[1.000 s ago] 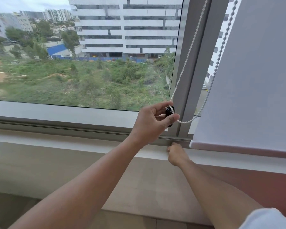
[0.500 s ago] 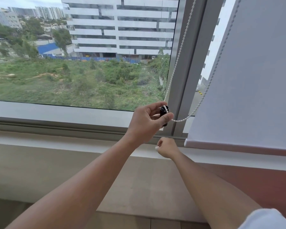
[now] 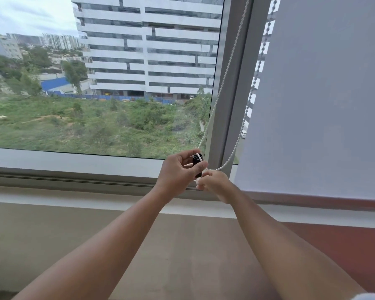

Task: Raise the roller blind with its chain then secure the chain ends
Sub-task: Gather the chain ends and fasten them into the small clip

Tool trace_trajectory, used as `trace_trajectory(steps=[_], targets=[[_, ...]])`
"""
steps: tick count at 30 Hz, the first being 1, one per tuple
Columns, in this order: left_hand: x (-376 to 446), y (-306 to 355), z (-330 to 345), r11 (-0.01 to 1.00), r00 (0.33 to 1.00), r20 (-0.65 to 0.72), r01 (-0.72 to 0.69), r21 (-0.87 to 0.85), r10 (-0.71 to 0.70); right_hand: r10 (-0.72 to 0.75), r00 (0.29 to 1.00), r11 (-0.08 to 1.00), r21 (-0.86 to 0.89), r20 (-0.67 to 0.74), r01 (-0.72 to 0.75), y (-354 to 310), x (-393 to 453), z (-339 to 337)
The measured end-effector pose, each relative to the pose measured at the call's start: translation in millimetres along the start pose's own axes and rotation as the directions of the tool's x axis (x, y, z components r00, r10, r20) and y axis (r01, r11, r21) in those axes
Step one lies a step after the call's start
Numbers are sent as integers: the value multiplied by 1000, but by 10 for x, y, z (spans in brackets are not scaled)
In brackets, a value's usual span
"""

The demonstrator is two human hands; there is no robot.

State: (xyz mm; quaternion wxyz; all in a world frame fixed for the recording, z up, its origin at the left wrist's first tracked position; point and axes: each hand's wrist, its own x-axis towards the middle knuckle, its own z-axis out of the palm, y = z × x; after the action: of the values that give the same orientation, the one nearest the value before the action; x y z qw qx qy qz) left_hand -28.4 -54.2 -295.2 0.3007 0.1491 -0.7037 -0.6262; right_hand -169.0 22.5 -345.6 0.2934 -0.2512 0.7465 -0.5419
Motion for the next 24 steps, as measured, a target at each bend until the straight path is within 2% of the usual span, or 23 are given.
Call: trace_trajectory(steps=[7,10,16,20,24], targets=[[-60,89,30,1000,1000,-14,7,-5,-7,-104,995,988,115,3,103,-404,-276,-166],[-68,120,36,1000,1000,-20,6,2,-6,-138,990,988,71,-16,139,-588,-352,-217],[-100,144,45,1000,1000,-10,7,8,-7,-155,988,981,115,-18,156,-832,-521,-309],[-90,145,47,999,1000,-17,19,44,-18,-214,975,972,90,-61,219,-893,-548,-377],[-84,157,64,997,999,-23,24,74,-23,-307,952,941,145,-4,305,-944,-596,-423]])
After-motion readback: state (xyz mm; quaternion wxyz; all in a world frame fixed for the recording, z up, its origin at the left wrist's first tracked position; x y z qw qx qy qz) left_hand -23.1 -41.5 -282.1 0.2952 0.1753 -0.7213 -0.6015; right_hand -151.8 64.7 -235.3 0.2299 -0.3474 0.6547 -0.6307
